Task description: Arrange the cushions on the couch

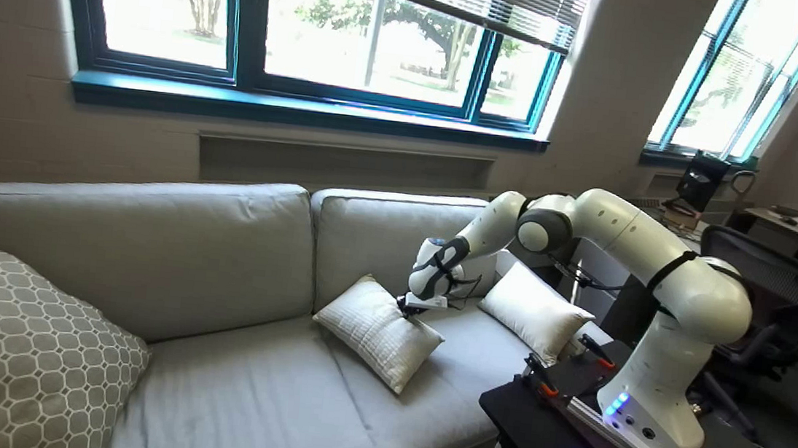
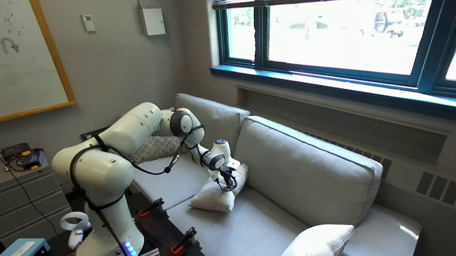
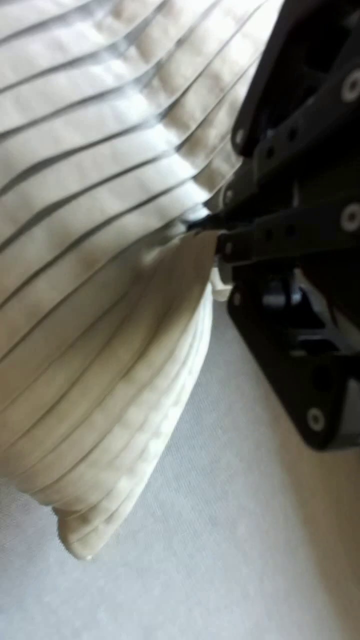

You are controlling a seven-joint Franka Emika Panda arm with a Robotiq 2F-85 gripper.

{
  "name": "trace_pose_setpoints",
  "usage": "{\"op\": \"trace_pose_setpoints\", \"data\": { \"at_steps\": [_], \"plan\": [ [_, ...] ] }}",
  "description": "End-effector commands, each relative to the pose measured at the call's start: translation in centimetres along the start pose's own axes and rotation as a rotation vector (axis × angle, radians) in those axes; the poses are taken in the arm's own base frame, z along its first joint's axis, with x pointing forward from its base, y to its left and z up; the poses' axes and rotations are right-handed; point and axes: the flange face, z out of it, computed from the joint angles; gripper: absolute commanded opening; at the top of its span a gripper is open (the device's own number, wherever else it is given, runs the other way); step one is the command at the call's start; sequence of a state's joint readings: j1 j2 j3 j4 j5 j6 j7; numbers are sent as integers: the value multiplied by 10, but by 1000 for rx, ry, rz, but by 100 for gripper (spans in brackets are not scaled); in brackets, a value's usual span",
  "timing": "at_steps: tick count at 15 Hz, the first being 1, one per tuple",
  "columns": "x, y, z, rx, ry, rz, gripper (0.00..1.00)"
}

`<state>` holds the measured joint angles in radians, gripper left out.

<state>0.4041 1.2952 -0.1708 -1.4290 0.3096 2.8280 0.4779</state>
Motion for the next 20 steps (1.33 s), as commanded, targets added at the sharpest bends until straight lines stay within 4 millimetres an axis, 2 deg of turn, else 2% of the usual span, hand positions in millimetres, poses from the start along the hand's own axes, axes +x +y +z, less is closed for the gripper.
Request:
{"op": "trace_pose_setpoints", "data": {
  "at_steps": [1,5,10,11,12,14,18,20],
  "plan": [
    [-43,22,-12,-52,119,156,4],
    [-88,55,-19,-44,285,335,4],
    [-161,118,-42,-62,455,566,4],
    [-164,110,-52,-69,483,630,4],
    [-179,124,-57,-91,500,679,4],
    [-201,141,-76,-115,555,781,4],
    [-244,193,-128,-186,669,924,4],
    [-240,208,-157,-198,700,979,4]
  ]
}}
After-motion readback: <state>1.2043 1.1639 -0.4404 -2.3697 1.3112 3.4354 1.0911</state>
